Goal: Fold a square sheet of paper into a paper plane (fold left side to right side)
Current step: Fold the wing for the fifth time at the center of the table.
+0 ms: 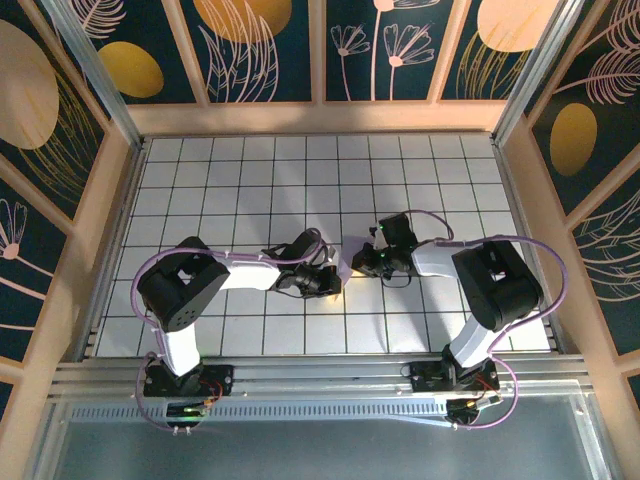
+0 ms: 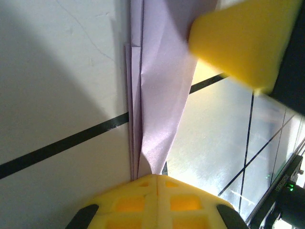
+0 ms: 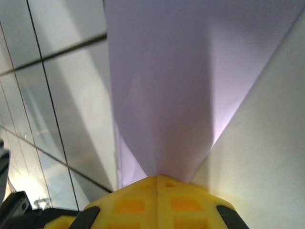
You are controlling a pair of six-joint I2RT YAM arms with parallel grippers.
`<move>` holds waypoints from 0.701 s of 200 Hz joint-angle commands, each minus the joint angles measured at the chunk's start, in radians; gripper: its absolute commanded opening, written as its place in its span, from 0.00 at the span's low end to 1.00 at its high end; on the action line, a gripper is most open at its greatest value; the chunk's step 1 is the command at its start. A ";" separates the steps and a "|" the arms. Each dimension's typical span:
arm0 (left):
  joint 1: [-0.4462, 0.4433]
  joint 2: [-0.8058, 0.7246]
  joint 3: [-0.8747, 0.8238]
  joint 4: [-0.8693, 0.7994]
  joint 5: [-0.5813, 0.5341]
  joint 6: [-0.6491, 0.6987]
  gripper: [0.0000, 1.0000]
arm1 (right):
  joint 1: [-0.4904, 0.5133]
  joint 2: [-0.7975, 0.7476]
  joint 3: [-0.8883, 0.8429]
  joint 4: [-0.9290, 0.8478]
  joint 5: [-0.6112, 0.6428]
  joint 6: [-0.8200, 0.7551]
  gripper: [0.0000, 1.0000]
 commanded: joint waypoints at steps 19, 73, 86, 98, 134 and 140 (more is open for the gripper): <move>-0.005 0.023 -0.020 -0.118 -0.060 0.018 0.00 | -0.022 -0.036 0.063 -0.078 0.026 -0.057 0.00; -0.005 0.011 -0.002 -0.094 -0.041 0.007 0.00 | -0.001 -0.005 0.053 -0.016 -0.002 -0.023 0.00; -0.004 0.004 0.007 -0.094 -0.039 0.006 0.00 | -0.002 0.022 0.047 0.004 0.004 -0.018 0.00; -0.005 -0.003 0.019 -0.095 -0.036 0.005 0.00 | -0.003 0.046 0.044 0.006 0.009 -0.019 0.00; -0.005 -0.020 0.072 -0.117 -0.035 0.014 0.00 | -0.002 0.067 0.017 -0.007 0.016 -0.025 0.00; -0.005 -0.020 0.081 -0.117 -0.031 0.015 0.00 | -0.002 0.067 0.015 -0.016 0.017 -0.032 0.00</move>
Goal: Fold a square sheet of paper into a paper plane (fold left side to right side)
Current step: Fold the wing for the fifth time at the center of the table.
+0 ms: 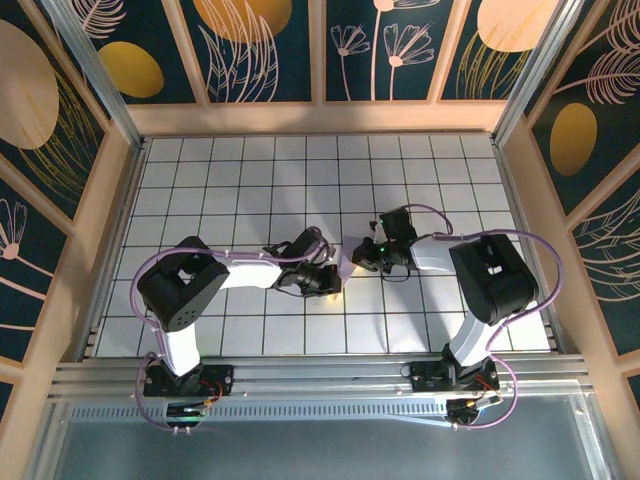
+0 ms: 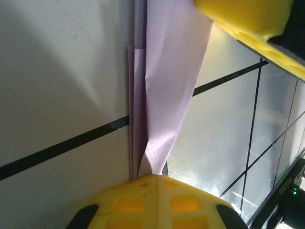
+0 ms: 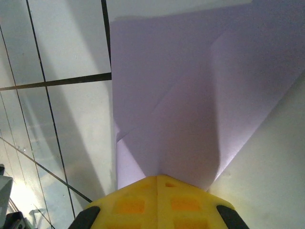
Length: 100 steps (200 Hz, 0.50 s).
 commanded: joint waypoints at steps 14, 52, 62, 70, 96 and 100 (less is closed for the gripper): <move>-0.004 -0.011 0.052 -0.058 -0.007 0.018 0.00 | 0.008 0.027 -0.031 -0.043 0.023 -0.022 0.00; -0.002 0.043 0.121 -0.058 0.006 0.035 0.00 | 0.010 0.026 -0.046 -0.043 0.022 -0.019 0.00; -0.001 0.058 0.131 -0.058 0.006 0.038 0.00 | 0.013 0.024 -0.042 -0.048 0.026 -0.020 0.00; -0.001 0.070 0.140 -0.058 0.005 0.040 0.00 | 0.015 0.026 -0.040 -0.053 0.030 -0.023 0.00; 0.000 0.097 0.158 -0.058 0.009 0.046 0.00 | 0.019 0.029 -0.039 -0.058 0.032 -0.023 0.00; 0.000 0.099 0.158 -0.058 0.010 0.047 0.00 | 0.019 0.030 -0.038 -0.058 0.033 -0.022 0.00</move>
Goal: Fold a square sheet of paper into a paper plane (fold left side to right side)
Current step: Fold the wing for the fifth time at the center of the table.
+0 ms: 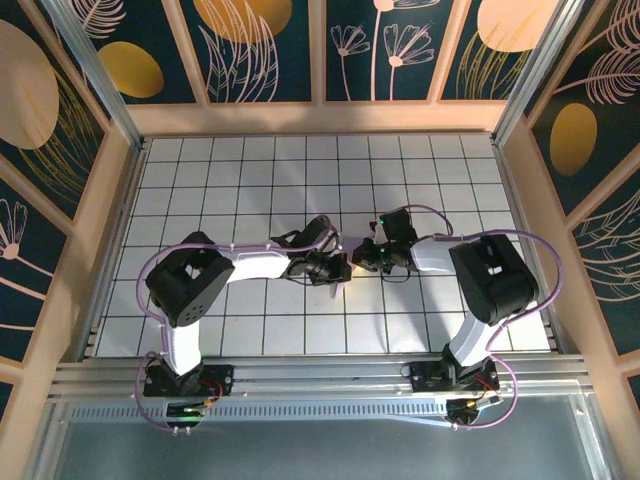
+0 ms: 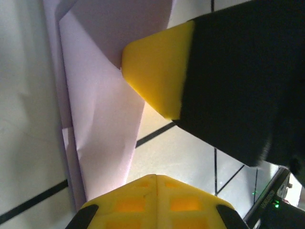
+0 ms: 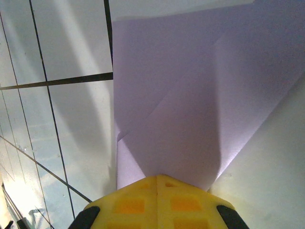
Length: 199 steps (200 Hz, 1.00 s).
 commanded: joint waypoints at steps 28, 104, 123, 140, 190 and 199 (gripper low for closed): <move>0.000 0.048 0.008 -0.026 0.014 0.027 0.00 | 0.020 0.031 -0.029 -0.079 0.041 -0.018 0.00; -0.020 0.023 -0.071 -0.049 0.009 0.067 0.00 | 0.016 0.043 -0.016 -0.108 0.063 -0.037 0.00; -0.036 0.017 -0.071 -0.084 -0.003 0.095 0.00 | 0.016 0.046 -0.015 -0.111 0.066 -0.037 0.00; -0.045 0.011 -0.097 -0.088 -0.004 0.100 0.00 | 0.017 0.046 -0.015 -0.114 0.068 -0.039 0.00; -0.050 -0.047 -0.171 -0.083 -0.009 0.102 0.00 | 0.015 0.046 -0.013 -0.118 0.068 -0.043 0.00; -0.051 -0.058 -0.181 -0.081 -0.008 0.108 0.00 | 0.014 0.047 -0.010 -0.121 0.068 -0.043 0.00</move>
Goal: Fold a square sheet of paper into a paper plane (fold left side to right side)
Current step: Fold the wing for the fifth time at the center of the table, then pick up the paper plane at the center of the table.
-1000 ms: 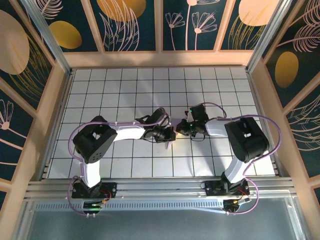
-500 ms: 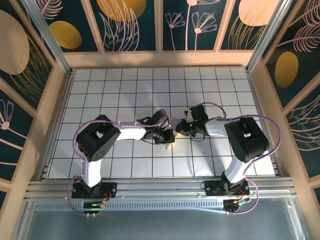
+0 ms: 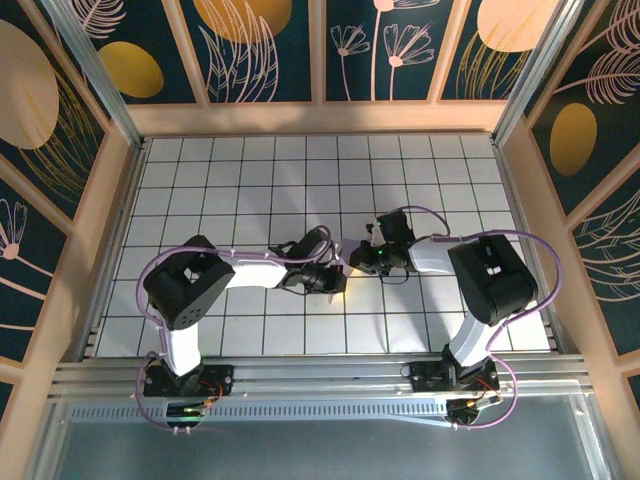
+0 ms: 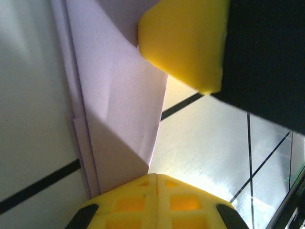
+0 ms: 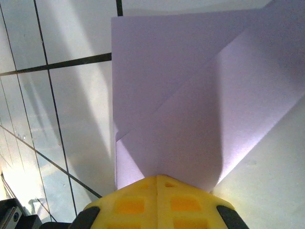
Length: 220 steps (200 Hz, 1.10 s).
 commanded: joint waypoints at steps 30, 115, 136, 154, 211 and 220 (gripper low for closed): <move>-0.026 -0.055 -0.093 -0.136 0.029 0.037 0.00 | -0.003 0.048 -0.003 -0.108 0.086 -0.026 0.00; -0.026 -0.222 -0.136 -0.140 0.007 0.073 0.00 | -0.001 0.009 0.057 -0.118 0.067 -0.033 0.00; -0.022 -0.296 -0.130 -0.104 0.019 0.069 0.00 | -0.002 -0.047 0.112 -0.137 0.072 -0.039 0.04; -0.001 -0.354 -0.130 -0.097 0.003 0.063 0.00 | -0.002 -0.094 0.170 -0.193 0.115 -0.060 0.17; 0.108 -0.514 -0.196 -0.076 -0.307 -0.015 0.09 | 0.029 -0.182 0.249 -0.377 0.328 -0.021 0.44; 0.113 -0.531 -0.192 -0.082 -0.381 -0.025 0.13 | 0.047 -0.182 0.261 -0.401 0.367 0.027 0.45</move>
